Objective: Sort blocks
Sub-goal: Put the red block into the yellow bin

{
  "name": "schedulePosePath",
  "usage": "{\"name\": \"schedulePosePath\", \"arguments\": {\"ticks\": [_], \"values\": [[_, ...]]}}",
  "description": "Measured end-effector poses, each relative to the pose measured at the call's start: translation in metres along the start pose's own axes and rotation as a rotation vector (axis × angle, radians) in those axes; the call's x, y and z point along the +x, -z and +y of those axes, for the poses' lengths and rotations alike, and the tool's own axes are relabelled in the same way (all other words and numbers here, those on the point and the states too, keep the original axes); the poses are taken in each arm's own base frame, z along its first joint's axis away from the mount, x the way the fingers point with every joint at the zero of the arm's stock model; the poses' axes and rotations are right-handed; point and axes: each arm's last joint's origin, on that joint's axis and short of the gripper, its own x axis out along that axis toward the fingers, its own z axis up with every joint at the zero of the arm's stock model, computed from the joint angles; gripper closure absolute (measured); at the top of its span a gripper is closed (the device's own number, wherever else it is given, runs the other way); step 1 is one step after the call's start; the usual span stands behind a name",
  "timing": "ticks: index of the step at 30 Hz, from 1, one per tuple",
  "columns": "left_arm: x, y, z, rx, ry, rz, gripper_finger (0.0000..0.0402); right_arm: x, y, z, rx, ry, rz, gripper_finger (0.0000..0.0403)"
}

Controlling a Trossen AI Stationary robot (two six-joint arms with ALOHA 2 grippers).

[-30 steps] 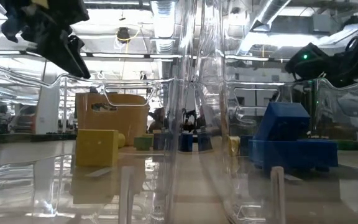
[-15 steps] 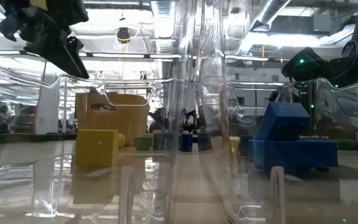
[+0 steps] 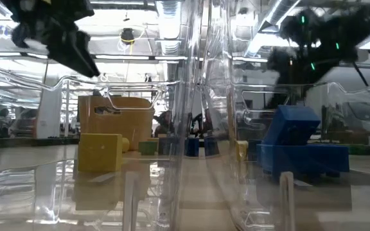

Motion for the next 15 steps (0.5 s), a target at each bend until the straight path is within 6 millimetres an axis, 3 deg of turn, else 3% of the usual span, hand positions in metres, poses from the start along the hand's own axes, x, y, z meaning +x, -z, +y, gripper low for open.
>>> {"name": "schedulePosePath", "arguments": {"ticks": [4, 7, 15], "values": [[-0.001, -0.008, 0.006, 0.125, -0.197, -0.057, 0.0224, -0.018, -0.042, 0.009, 0.004, -0.003, -0.165, 0.0279], [-0.002, -0.021, 0.01, 0.106, -0.278, -0.152, 0.0224, -0.026, -0.069, 0.017, 0.009, -0.04, -0.388, 0.0278], [0.013, -0.054, 0.015, -0.062, -0.291, -0.388, 0.0224, -0.018, -0.106, 0.032, 0.006, -0.02, -0.944, 0.0278]]}}
